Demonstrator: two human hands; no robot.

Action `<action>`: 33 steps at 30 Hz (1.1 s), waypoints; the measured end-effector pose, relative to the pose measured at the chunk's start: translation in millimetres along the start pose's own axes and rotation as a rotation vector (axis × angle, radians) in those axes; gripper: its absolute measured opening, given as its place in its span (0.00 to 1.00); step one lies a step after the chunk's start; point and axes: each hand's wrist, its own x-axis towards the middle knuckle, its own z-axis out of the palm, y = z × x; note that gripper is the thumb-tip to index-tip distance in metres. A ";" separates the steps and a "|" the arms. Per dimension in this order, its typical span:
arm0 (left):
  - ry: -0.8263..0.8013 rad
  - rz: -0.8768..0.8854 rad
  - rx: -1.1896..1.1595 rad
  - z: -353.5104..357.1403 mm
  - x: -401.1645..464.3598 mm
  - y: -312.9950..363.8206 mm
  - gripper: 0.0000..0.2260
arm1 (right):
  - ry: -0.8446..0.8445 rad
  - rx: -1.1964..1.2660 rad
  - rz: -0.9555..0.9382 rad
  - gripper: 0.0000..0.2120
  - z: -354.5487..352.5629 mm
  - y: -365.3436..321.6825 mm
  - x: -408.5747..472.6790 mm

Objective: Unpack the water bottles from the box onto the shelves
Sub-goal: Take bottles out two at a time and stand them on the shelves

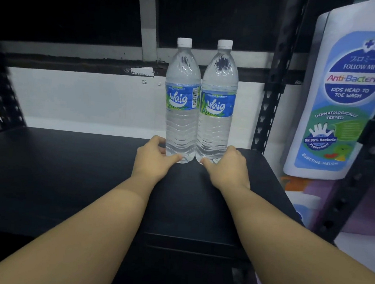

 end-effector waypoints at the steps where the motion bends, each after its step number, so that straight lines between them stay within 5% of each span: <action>1: 0.001 0.001 -0.007 -0.3 0.4 -0.9 0.20 | 0.004 0.005 0.009 0.29 -1.0 -0.9 -0.9; 12: -0.008 0.056 0.025 2.3 8.4 -10.2 0.21 | 0.018 -0.106 -0.007 0.28 2.0 -1.9 -7.4; 16: -0.007 0.033 0.031 -2.2 8.0 -11.1 0.19 | 0.020 -0.003 -0.034 0.35 -13.5 -5.8 -21.5; 22: -0.010 0.008 0.030 -4.7 2.6 -6.5 0.17 | -0.262 -0.296 -0.070 0.31 -41.4 -5.5 -60.3; 26: -0.014 0.014 0.081 -7.0 -2.6 -0.9 0.18 | -0.482 -0.482 -0.057 0.39 -45.7 -1.2 -95.4; 33: -0.195 0.081 0.244 -27.0 -32.8 4.5 0.30 | -0.403 -0.541 -0.116 0.41 -41.9 3.1 -118.0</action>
